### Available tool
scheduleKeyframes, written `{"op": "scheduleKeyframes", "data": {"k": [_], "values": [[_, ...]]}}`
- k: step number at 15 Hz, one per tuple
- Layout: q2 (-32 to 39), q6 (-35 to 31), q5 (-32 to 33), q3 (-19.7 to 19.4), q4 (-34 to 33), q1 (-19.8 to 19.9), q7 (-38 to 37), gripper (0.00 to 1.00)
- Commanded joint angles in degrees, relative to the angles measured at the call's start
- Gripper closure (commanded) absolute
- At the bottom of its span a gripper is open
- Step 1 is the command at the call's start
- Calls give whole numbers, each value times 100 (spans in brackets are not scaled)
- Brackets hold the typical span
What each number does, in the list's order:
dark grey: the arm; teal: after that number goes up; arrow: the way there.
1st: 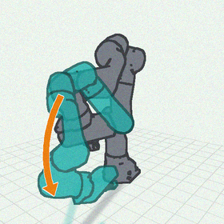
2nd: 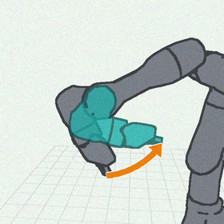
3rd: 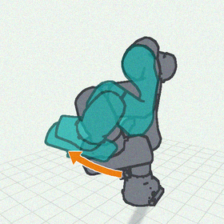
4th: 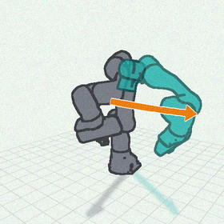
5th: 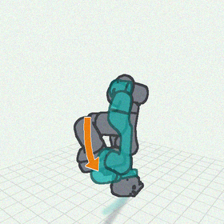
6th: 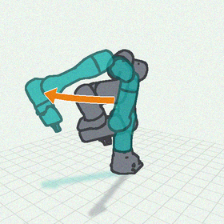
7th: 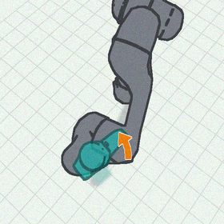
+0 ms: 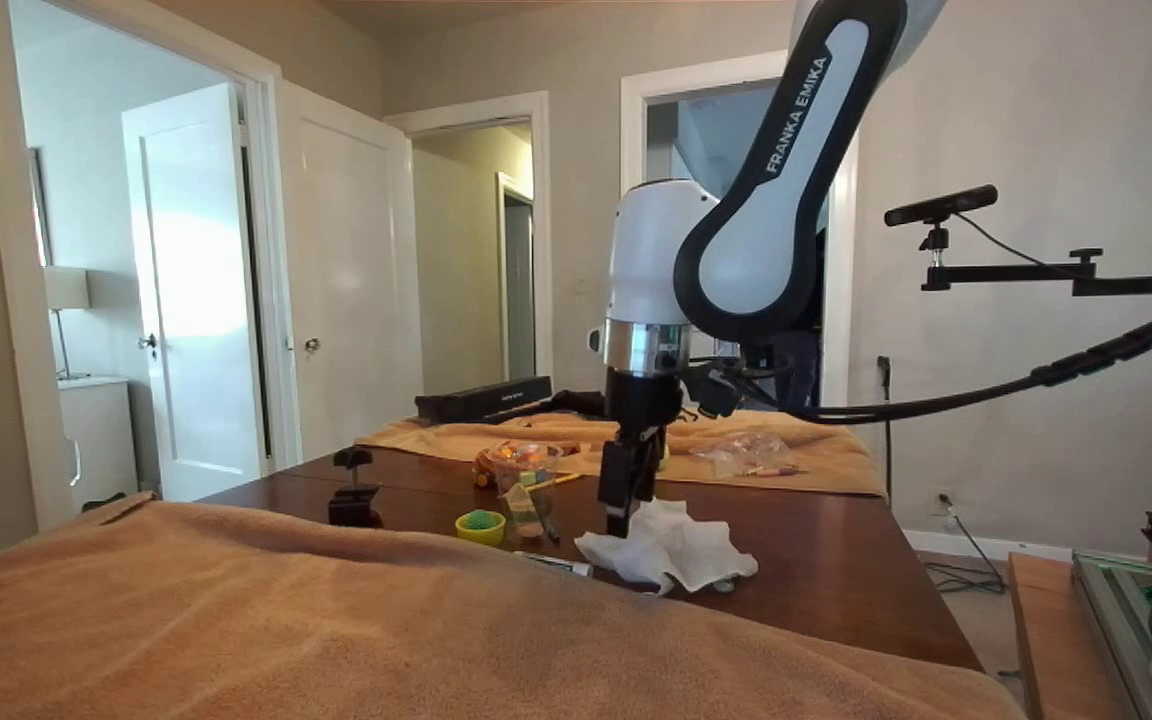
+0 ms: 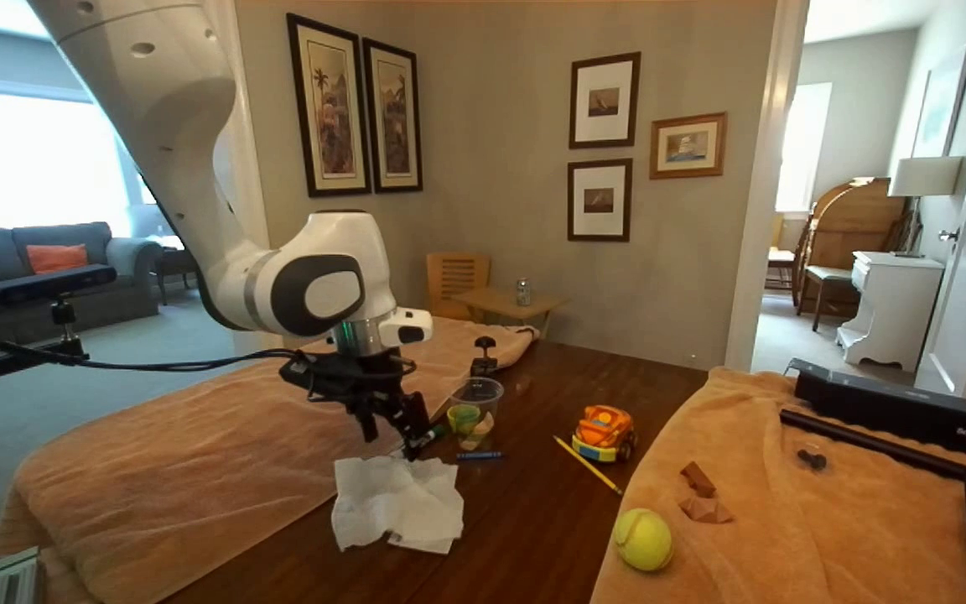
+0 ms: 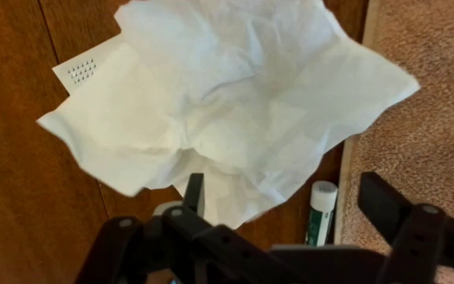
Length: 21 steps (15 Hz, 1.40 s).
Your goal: Use the napkin to wipe the table
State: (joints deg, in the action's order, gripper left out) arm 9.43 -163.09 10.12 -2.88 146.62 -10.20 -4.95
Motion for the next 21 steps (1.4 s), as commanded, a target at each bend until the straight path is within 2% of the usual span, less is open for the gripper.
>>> {"op": "scheduleKeyframes", "data": {"k": [1, 5, 7, 11, 13, 14, 15, 21], "values": [[-832, 493, -334, 318, 338, 221, 77, 0], [-1403, 1233, -283, 473, 325, 275, -168, 0], [-1718, 1874, -180, 575, 266, 296, -450, 0], [-2193, 2473, -172, 829, 160, 352, -1057, 0], [-2486, 2440, -239, 943, 236, 378, -1335, 0], [-2621, 2142, -221, 975, 332, 411, -1460, 0], [-2237, 2284, -237, 957, 147, 406, -1161, 0], [-2481, 2262, -245, 1021, 178, 464, -1305, 0]]}}
